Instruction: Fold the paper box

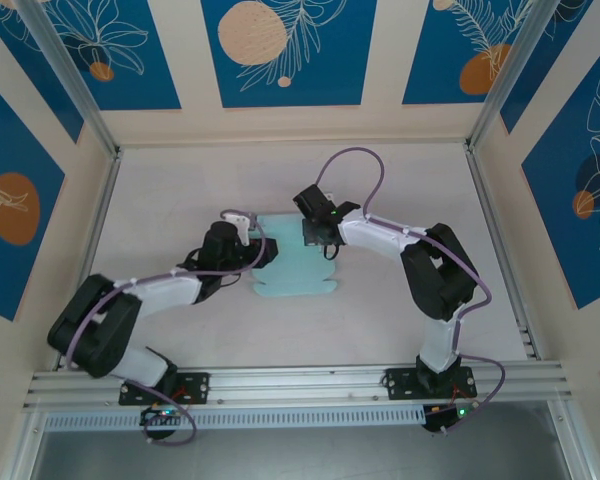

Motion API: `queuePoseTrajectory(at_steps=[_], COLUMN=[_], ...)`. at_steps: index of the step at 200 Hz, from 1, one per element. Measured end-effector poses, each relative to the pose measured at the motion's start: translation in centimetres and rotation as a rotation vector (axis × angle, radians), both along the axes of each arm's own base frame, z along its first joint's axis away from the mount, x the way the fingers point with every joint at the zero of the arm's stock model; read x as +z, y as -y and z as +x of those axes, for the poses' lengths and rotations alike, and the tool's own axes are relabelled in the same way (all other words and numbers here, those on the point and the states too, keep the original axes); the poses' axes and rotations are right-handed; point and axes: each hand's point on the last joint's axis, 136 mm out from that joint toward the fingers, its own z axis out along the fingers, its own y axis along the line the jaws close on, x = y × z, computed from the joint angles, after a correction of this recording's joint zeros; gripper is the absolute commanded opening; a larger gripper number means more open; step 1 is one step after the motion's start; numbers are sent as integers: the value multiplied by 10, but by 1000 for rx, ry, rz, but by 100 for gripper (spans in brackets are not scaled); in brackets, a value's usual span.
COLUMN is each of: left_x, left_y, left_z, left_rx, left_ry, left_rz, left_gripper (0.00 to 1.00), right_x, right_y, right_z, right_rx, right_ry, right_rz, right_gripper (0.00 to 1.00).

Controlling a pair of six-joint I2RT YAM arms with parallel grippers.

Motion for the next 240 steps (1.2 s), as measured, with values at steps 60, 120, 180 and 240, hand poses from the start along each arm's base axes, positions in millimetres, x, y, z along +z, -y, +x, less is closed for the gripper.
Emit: queuePoseTrajectory(at_steps=[60,120,180,240], left_x=[83,-8,-68,-72], left_y=[-44,-143,-141,-118], left_z=[-31,16,43,72], left_rx=[40,352,319,232], left_ry=[188,-37,-181,-156], left_rz=[-1,103,91,6], left_gripper=[41,37,36,37], right_x=[0,0,0,0], right_y=[-2,-2,-3,-7], right_z=[2,1,1,4], right_rx=[1,3,11,15], right_ry=[0,-3,-3,-8], right_rz=[1,4,4,9], right_gripper=[0,0,0,0])
